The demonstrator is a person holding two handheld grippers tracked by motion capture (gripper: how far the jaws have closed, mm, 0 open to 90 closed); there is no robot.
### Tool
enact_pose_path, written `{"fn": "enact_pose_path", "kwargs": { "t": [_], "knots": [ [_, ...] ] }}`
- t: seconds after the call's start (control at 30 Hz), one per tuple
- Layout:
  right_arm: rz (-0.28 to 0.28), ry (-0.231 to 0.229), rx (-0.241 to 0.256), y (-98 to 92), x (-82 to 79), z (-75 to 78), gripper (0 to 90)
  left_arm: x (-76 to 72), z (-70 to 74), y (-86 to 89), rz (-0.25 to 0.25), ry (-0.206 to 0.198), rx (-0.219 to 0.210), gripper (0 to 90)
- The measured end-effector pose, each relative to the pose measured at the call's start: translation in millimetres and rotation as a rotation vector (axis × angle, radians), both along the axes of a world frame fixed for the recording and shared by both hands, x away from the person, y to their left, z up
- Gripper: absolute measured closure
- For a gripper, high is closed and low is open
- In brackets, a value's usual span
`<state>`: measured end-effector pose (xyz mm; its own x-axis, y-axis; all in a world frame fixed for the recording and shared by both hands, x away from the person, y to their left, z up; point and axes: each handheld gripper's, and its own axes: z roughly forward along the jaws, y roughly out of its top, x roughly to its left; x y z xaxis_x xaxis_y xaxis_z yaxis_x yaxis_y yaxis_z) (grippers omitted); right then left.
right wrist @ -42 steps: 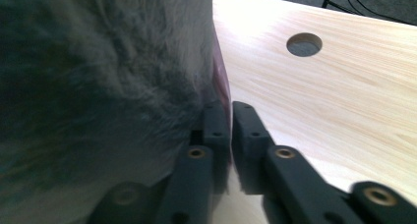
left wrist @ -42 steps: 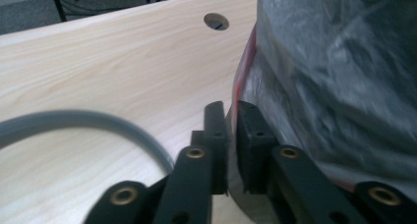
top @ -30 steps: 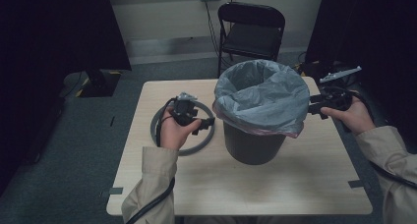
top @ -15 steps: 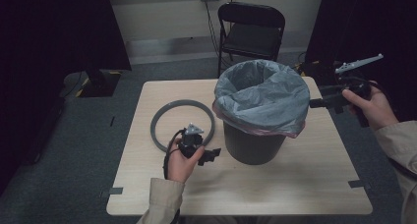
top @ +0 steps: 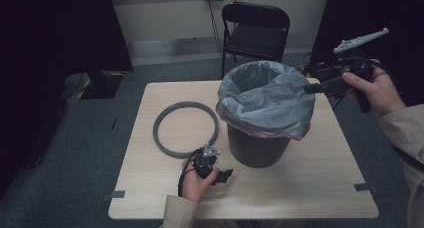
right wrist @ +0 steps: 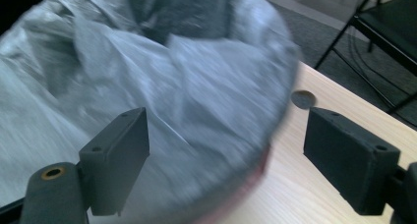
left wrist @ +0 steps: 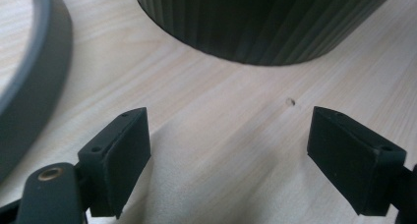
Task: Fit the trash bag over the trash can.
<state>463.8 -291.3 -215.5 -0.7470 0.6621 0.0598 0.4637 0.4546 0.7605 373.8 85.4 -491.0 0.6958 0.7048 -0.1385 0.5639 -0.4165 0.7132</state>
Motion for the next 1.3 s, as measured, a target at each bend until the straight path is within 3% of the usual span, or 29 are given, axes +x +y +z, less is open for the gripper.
{"fn": "enact_pose_path", "kwargs": {
  "t": [0.17, 0.3, 0.43, 0.53, 0.73, 0.83, 1.03, 1.3],
  "knots": [
    [0.071, -0.004, 0.005, 38.7, 3.5, 2.1, 17.0, -2.0, -4.2, -0.5, -0.010, -0.036, 0.011, 15.5],
    [0.116, 0.009, -0.007, 67.7, 8.4, -0.6, 16.9, -3.2, -7.9, 0.7, -0.044, -0.089, 0.030, 15.1],
    [0.135, 0.014, -0.025, 88.1, 13.6, -4.2, 16.9, -3.7, -8.2, -0.5, -0.046, -0.099, 0.045, 14.7],
    [0.143, 0.027, -0.030, 97.3, 18.1, -7.6, 16.8, -5.2, -8.9, -3.7, -0.055, -0.116, 0.073, 13.9],
    [0.164, 0.074, -0.073, 111.4, 30.4, -16.6, 16.6, -5.0, -8.5, -3.3, -0.059, -0.113, 0.078, 13.2],
    [0.170, 0.075, -0.074, 117.6, 35.1, -22.4, 16.9, -5.0, -8.8, -3.5, -0.060, -0.115, 0.075, 13.1],
    [0.201, 0.103, -0.114, 132.5, 41.4, -42.0, 16.8, -5.2, -9.0, -3.7, -0.057, -0.114, 0.072, 13.1],
    [0.211, 0.148, -0.153, 139.8, 49.6, -57.8, 16.7, -5.0, -8.9, -3.6, -0.060, -0.116, 0.075, 13.1]
  ]
}}
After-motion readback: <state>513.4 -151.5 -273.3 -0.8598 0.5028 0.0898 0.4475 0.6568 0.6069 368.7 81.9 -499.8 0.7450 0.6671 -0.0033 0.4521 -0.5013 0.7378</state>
